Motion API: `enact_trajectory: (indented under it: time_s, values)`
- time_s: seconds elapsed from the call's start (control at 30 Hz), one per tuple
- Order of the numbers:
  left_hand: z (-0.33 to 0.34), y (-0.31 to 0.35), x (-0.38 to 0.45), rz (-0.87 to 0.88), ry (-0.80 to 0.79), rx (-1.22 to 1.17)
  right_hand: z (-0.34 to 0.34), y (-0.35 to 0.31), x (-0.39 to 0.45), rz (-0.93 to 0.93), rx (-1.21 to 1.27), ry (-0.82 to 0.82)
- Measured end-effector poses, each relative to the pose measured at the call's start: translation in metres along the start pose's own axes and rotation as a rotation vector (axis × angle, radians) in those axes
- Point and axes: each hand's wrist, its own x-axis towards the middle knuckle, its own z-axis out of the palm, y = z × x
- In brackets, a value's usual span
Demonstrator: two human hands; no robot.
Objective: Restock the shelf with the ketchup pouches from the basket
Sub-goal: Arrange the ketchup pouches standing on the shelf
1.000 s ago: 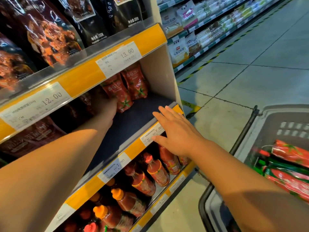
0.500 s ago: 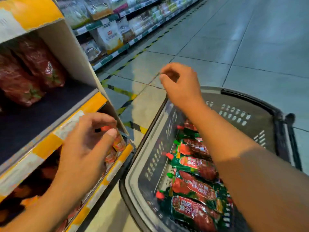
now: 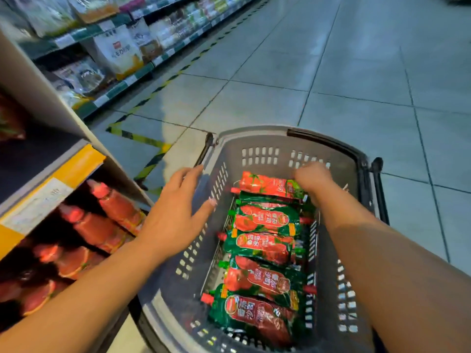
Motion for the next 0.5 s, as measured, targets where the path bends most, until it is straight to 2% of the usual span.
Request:
enact_trajectory:
  time_s: [0.3, 0.5]
  values:
    - [0.005, 0.009, 0.003, -0.228, -0.054, -0.011, 0.015, 0.029, -0.002, 0.248, 0.205, 0.019]
    - [0.006, 0.008, 0.002, -0.236, -0.051, 0.032, 0.013, 0.025, -0.004, 0.391, 0.581, -0.059]
